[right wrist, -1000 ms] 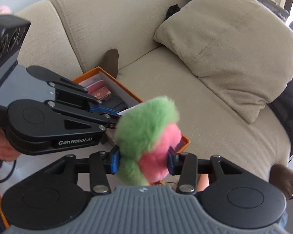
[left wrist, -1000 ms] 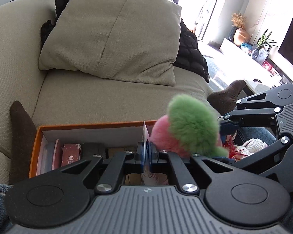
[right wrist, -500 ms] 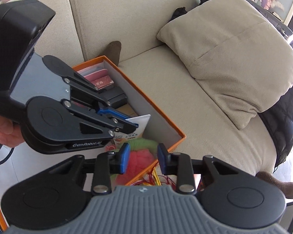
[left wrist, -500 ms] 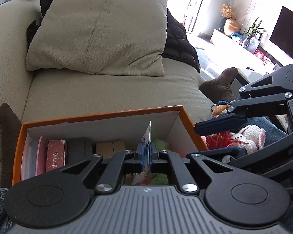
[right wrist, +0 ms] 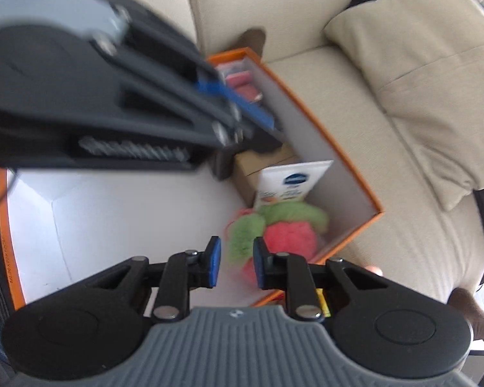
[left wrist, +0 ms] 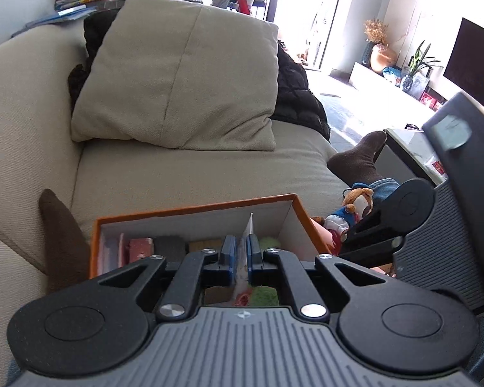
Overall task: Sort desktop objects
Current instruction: 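Lift and carry the lotion tube and fluffy ball over the shoebox, then lower the tube and fluffy ball into the shoebox and open both tools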
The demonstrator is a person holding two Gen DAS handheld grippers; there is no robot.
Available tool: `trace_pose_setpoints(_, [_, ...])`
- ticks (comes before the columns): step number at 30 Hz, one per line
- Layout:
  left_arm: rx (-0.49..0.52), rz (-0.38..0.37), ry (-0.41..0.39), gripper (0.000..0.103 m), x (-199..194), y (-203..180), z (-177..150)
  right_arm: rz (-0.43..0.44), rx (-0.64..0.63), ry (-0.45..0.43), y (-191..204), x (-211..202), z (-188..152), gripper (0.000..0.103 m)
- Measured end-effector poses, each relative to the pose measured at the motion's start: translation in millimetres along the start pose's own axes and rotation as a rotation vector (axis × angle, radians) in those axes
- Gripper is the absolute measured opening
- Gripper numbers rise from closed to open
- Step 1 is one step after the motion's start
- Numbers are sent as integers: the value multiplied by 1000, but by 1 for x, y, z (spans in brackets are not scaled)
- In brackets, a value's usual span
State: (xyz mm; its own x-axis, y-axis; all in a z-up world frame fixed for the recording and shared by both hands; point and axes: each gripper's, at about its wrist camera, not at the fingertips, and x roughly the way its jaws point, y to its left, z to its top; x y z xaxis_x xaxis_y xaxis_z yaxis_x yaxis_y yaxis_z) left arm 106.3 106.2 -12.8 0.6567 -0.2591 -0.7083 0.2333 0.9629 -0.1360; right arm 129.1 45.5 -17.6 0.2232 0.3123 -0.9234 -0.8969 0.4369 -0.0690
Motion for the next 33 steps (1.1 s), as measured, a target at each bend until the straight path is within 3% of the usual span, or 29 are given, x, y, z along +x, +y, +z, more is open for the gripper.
trace_pose_setpoints(9, [-154,88,-25,6,-20,42,-7,-71,-73,239,17,62,23,12])
trace_pose_setpoints(13, [-216,116,-38,6,-26,59,-8,-110,-82,291,16,79,27,10])
trace_pose_setpoints(17, [-213,118,-38,6,-28,61,-8,-181,-91,305,13,90,25,3])
trace_pose_setpoints(24, [-112,105,-41,6,-28,40,-9,-119,-53,212,15,59,18,4])
trace_pose_setpoints(29, [-22,36,-68,6,-36,4,-10,-71,19,2,12,-27,-6,5])
trace_pose_setpoints(33, [22,10,-92,7,-44,-34,-9,-131,115,-144,-6,-88,-42,5])
